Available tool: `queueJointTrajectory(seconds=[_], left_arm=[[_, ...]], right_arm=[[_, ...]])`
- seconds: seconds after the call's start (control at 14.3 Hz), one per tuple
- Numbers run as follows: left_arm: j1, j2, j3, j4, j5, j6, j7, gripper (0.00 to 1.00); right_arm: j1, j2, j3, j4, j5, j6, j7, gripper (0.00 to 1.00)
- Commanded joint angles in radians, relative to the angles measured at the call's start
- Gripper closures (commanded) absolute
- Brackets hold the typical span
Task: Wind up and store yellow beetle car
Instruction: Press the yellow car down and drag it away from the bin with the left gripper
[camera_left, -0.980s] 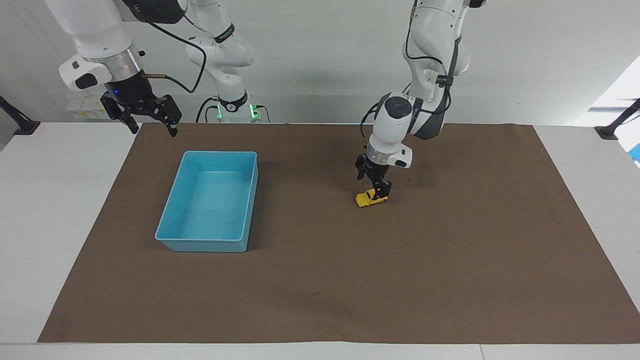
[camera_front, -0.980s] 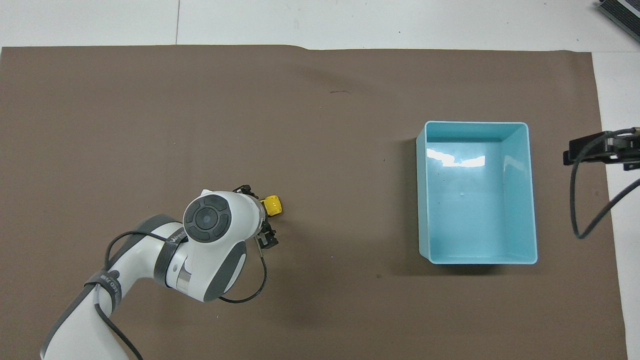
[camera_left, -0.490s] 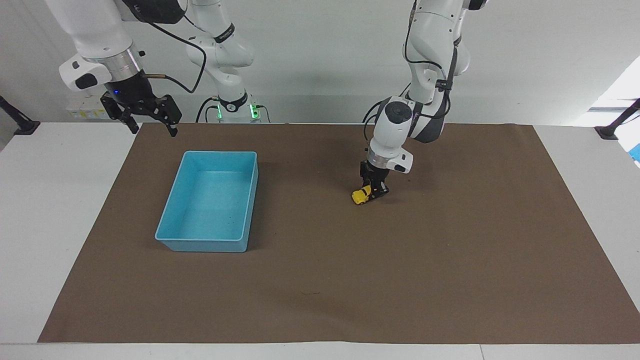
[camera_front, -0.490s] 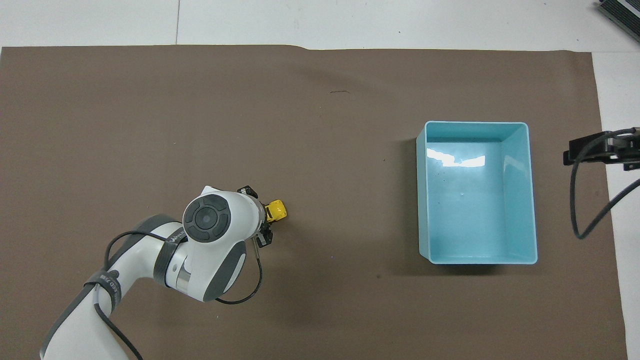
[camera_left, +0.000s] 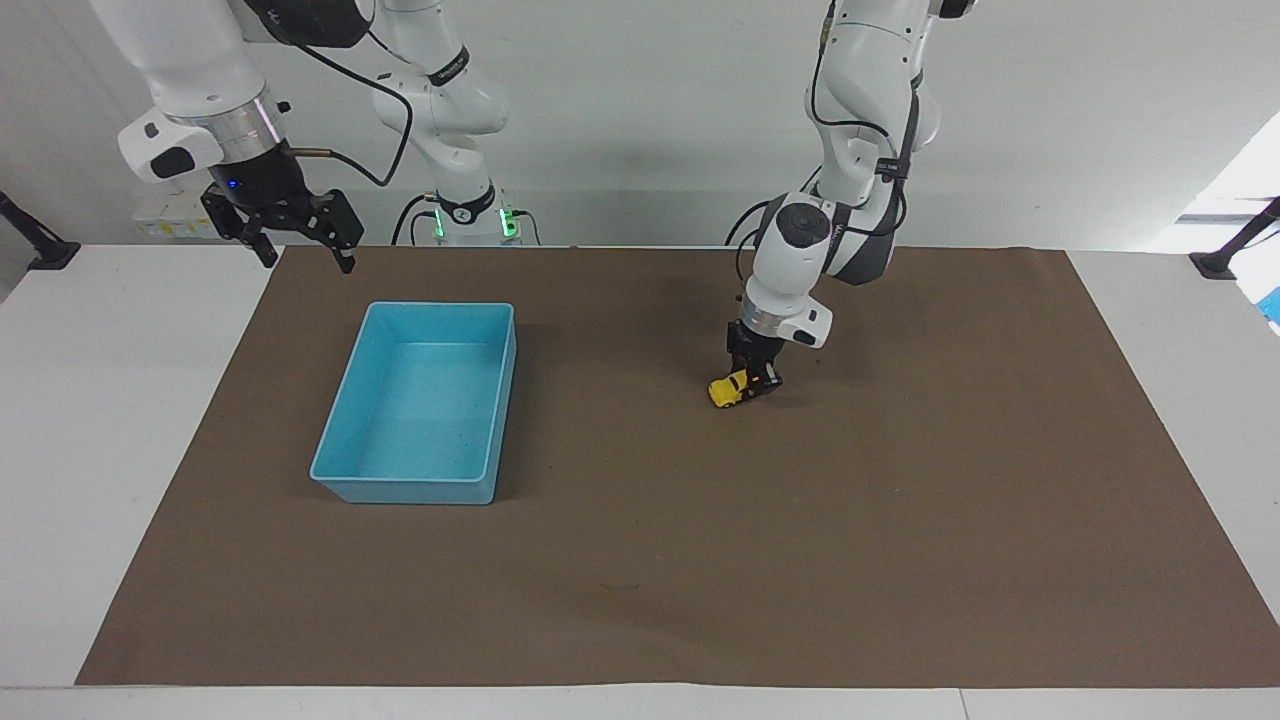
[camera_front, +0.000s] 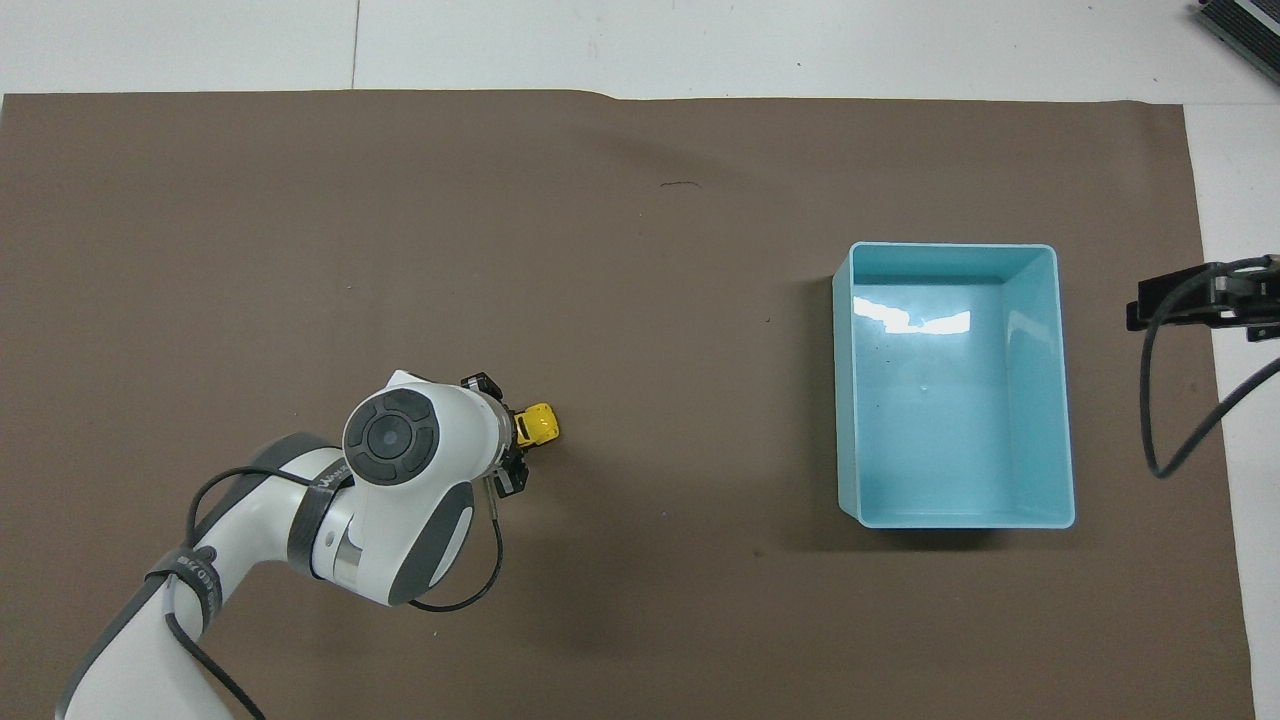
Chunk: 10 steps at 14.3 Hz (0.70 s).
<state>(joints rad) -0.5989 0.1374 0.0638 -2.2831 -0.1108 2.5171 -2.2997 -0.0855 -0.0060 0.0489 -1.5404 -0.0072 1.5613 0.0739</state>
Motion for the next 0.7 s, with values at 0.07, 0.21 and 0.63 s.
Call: queueJointTrajectory(seconds=[0.07, 0.21, 0.63], left_arm=[[0.082, -0.005, 0.007, -0.055, 0.002, 0.012, 0.091, 1.0], [0.12, -0.007, 0.007, -0.064, 0.002, 0.003, 0.126, 1.0], [0.247, -0.018, 0.008, -0.096, 0.003, -0.001, 0.29, 0.98]], right_arm=[[-0.007, -0.005, 0.003, -0.001, 0.0, -0.003, 0.014, 0.0], [-0.007, -0.003, 0.003, -0.001, 0.0, -0.003, 0.014, 0.0], [-0.007, -0.003, 0.003, -0.001, 0.0, -0.003, 0.014, 0.0]])
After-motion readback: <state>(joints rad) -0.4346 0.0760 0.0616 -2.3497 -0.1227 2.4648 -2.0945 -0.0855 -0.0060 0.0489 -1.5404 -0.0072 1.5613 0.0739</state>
